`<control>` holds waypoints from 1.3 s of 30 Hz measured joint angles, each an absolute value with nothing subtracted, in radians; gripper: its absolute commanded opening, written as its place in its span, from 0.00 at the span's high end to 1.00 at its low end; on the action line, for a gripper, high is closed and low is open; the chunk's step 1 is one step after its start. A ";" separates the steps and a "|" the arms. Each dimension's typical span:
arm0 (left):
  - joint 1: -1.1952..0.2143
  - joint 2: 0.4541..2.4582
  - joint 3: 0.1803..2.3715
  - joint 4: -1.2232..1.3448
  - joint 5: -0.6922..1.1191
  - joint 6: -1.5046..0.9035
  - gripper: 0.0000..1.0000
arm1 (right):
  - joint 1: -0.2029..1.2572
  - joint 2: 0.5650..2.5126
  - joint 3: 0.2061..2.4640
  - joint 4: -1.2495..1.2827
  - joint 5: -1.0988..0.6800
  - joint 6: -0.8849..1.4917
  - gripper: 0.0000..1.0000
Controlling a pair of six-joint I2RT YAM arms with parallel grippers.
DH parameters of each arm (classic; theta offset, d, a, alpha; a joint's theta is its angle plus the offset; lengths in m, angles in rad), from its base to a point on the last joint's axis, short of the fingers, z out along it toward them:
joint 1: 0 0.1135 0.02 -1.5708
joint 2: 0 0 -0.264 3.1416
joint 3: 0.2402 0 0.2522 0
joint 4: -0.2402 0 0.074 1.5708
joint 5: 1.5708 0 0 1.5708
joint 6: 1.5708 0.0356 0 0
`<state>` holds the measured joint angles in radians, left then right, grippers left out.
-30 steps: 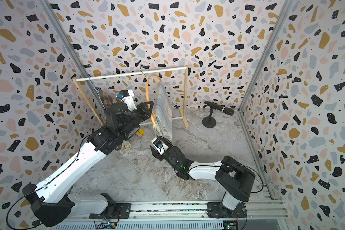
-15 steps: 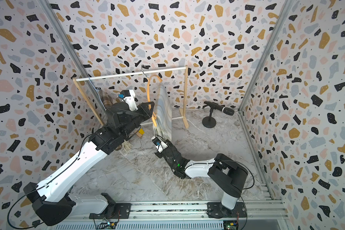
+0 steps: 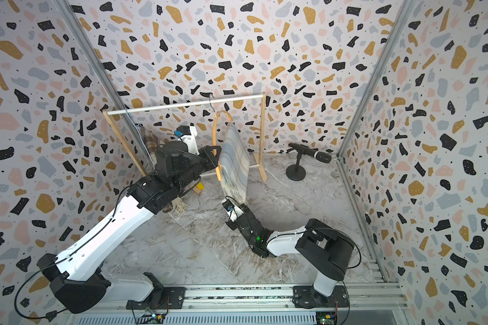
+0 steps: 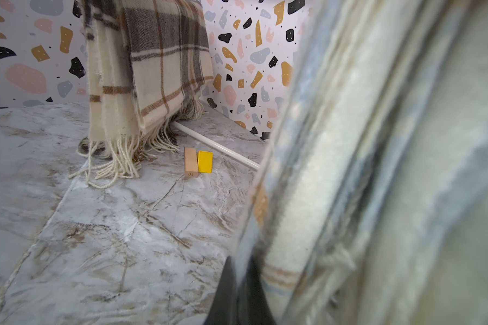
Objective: Hang the scarf on the hanger
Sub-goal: Hang the scarf on the hanger, then place the hanger at the clothesline.
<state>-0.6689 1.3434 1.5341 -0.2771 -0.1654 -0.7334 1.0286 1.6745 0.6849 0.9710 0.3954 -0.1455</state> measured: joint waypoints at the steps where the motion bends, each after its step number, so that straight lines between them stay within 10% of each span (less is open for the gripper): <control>1: -0.669 1.343 1.534 -0.277 -0.165 -0.732 1.00 | 1.029 1.664 0.685 0.962 0.392 -0.139 0.83; 10: -0.669 1.341 1.527 -0.278 -0.180 -0.645 1.00 | 1.029 1.434 0.626 0.837 0.274 -0.109 0.35; 23: -0.669 1.193 1.377 -0.380 -0.194 -0.564 1.00 | 0.982 0.991 0.652 0.113 0.160 -0.044 0.01; 39: -0.633 1.361 1.519 -0.402 -0.321 -0.485 1.00 | 0.920 0.901 0.706 -0.191 0.308 0.020 0.01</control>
<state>-0.6331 1.3609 1.5188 -0.4015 -0.3206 -0.4847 0.9195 0.9009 0.7059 -0.1905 0.3077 0.0196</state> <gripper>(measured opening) 0.138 0.995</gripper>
